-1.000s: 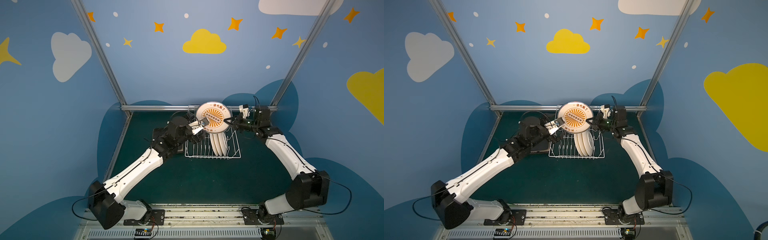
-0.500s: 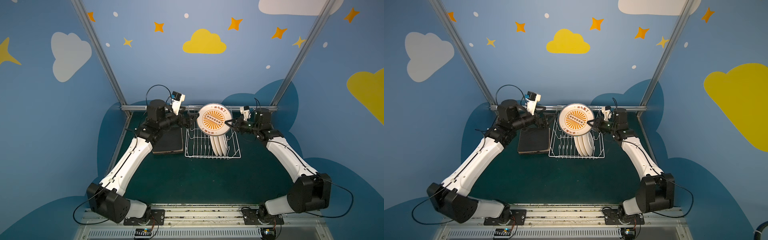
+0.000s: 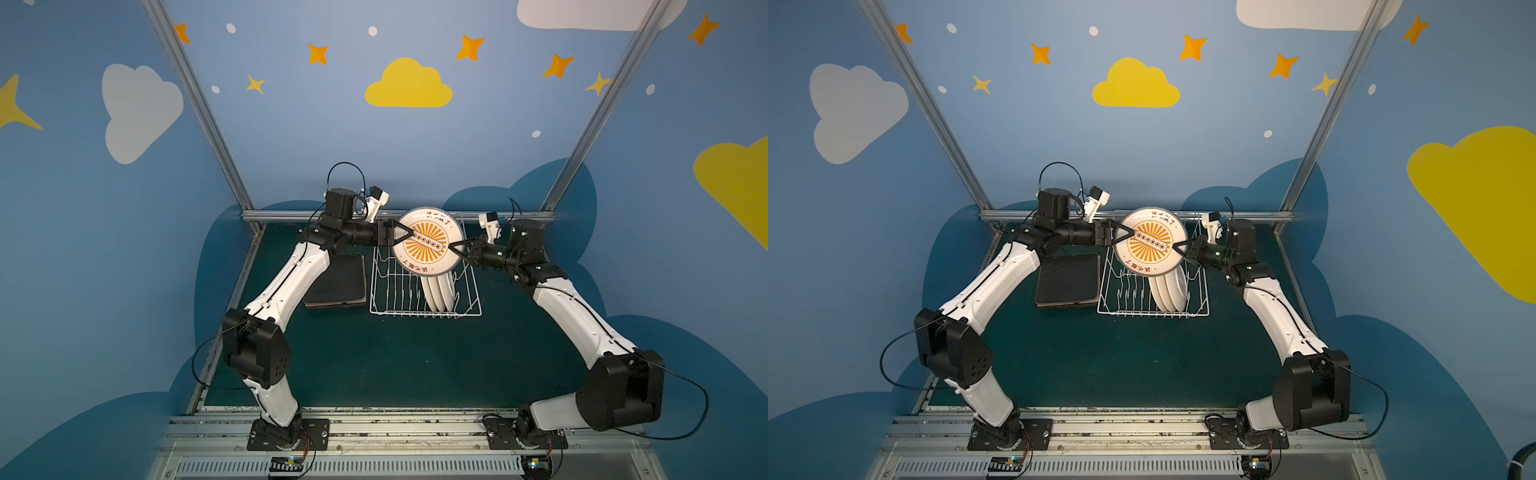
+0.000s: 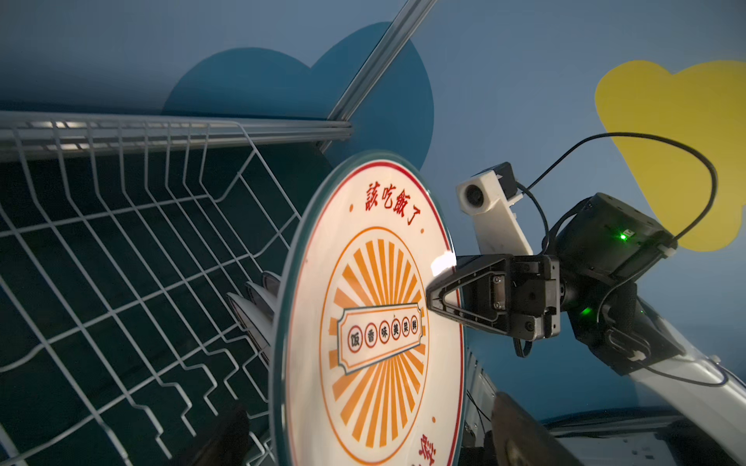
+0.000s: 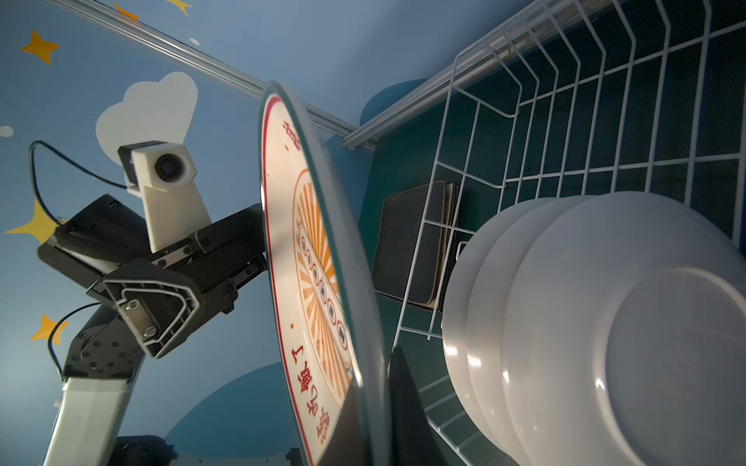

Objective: Unload the plates from the dish rack
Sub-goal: Pick up a plate from the dish rack.

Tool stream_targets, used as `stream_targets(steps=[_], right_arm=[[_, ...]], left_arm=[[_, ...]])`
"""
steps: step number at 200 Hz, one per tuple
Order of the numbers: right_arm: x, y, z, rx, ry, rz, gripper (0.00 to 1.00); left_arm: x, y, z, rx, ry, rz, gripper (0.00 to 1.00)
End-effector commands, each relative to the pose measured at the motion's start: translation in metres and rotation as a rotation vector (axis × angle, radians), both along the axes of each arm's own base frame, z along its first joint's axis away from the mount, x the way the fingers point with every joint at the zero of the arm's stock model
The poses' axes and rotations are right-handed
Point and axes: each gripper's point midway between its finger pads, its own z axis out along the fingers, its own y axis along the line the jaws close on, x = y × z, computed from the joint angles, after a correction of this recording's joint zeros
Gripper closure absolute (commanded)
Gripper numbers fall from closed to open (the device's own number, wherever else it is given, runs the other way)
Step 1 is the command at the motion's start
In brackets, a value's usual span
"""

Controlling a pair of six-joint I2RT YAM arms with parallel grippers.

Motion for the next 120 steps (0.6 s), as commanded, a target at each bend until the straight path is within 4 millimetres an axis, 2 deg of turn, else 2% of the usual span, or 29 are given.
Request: stream_targets(steps=[1, 61, 92, 120], right_arm=[[-0.008, 0.003, 0.029, 0.027, -0.117, 0.039, 1.0], [-0.008, 0.004, 0.019, 0.021, -0.084, 0.054, 1.0], [-0.009, 0.005, 0.015, 0.016, -0.069, 0.06, 1.0], [-0.011, 0.006, 0.011, 0.003, -0.058, 0.075, 1.0]], left_arm=[[-0.01, -0.002, -0.001, -0.009, 0.083, -0.049, 0.22], [-0.014, -0.002, -0.008, -0.006, 0.119, -0.063, 0.66], [-0.017, -0.002, -0.01, 0.001, 0.129, -0.061, 0.8], [-0.019, 0.0, -0.011, 0.007, 0.139, -0.053, 0.97]])
